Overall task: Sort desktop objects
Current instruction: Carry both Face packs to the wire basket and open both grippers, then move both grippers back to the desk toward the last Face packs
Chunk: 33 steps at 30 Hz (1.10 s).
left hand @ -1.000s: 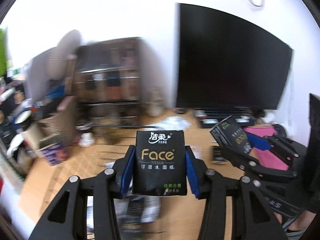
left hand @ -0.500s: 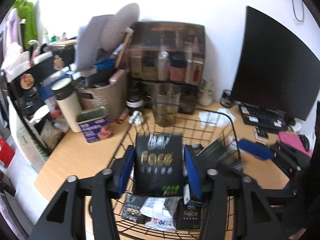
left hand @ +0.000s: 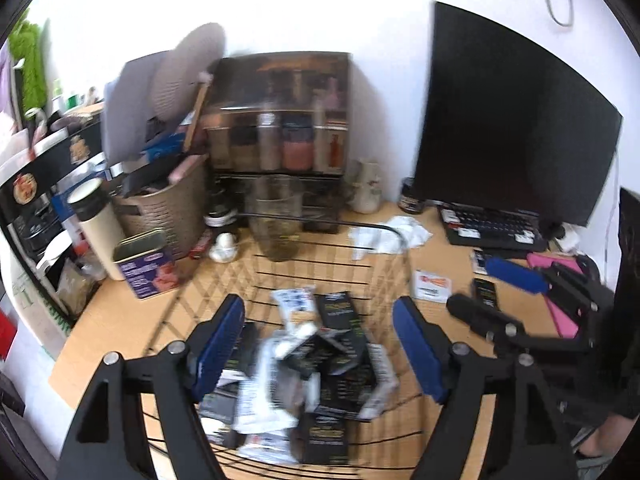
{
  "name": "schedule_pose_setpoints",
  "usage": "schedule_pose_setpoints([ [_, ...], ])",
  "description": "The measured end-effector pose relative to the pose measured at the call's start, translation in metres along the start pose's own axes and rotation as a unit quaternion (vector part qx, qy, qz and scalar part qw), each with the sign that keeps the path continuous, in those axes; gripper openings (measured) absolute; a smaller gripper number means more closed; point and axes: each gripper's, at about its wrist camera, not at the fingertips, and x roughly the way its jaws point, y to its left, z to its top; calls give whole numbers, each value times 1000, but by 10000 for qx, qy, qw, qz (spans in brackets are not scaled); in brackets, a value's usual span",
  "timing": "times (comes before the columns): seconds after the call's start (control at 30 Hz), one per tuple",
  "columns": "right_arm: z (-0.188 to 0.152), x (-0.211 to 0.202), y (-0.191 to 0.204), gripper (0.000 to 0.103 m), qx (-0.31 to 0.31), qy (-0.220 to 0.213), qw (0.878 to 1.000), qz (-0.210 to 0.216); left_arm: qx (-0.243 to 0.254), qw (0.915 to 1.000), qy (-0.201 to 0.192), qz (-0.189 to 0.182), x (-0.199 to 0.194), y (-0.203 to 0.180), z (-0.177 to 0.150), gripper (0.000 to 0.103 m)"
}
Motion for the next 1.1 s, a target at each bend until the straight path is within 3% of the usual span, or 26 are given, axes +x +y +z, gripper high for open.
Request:
schedule_pose_setpoints([
  [0.27,-22,-24,-102,60,509,156,9947,-885,650,9947,141,-786,19,-98,1,79],
  [0.37,-39,-26,-143,60,718,358,9896,-1195,879,9899,281,-1075,40,-137,-1,80],
  [0.5,-64,-22,-184,60,857,642,9844,-1394,1070,9851,647,-1184,87,-176,-7,80],
  [0.77,-92,16,-253,60,1064,1241,9757,-1458,1139,9772,1310,-1224,170,-213,-15,80],
  [1.1,-53,89,-287,60,1033,1502,9745,-1308,1114,9740,1613,-1140,222,-225,0,80],
])
